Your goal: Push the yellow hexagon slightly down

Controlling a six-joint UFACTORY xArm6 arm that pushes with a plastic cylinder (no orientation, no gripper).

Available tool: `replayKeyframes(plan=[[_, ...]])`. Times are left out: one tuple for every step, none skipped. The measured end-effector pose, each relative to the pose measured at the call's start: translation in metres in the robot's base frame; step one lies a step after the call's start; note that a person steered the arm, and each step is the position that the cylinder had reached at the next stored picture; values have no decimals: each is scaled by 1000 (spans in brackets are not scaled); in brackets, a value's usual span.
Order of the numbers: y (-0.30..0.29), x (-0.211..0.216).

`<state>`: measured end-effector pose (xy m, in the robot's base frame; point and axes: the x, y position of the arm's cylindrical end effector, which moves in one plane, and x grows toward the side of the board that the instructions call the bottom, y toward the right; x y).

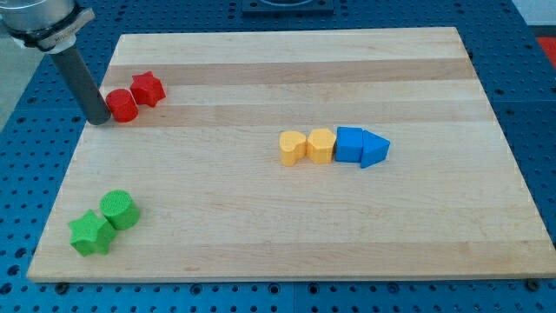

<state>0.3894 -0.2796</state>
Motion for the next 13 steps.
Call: replayKeyframes(plan=[[8, -1], [8, -1], [12, 19], [66, 48], [143, 54], [200, 58], [211, 63], [211, 79], [221, 71], [247, 11], [305, 14], [323, 29], [326, 45]])
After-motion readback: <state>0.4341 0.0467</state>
